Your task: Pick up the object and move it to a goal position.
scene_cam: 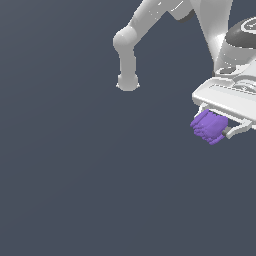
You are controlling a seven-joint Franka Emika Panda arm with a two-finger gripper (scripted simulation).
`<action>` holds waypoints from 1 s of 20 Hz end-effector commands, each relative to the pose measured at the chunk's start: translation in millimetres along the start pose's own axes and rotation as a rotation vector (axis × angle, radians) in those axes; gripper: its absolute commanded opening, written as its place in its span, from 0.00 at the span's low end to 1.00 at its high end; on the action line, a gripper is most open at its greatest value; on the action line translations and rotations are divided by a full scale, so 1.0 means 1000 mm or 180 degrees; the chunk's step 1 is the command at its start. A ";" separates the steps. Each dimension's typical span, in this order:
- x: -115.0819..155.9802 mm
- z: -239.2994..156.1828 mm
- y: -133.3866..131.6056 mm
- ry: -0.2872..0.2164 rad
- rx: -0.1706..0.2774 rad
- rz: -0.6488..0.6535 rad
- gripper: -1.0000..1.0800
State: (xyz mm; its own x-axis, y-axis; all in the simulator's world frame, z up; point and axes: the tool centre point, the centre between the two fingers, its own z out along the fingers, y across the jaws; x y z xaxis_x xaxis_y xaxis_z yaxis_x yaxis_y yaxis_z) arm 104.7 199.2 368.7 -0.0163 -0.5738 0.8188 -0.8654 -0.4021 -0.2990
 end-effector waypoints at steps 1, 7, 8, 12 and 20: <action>0.002 -0.009 -0.009 0.0101 -0.0021 0.0074 0.00; 0.004 -0.023 -0.024 0.0271 -0.0054 0.0193 0.00; 0.005 -0.025 -0.026 0.0292 -0.0058 0.0207 0.00; 0.006 -0.029 -0.032 0.0353 -0.0070 0.0249 0.00; 0.007 -0.033 -0.037 0.0404 -0.0080 0.0283 0.00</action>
State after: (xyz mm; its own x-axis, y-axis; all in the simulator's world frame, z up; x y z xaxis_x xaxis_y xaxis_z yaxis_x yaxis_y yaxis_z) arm 119.6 233.0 401.4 -0.1532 -0.5119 0.8453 -0.8700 -0.3358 -0.3610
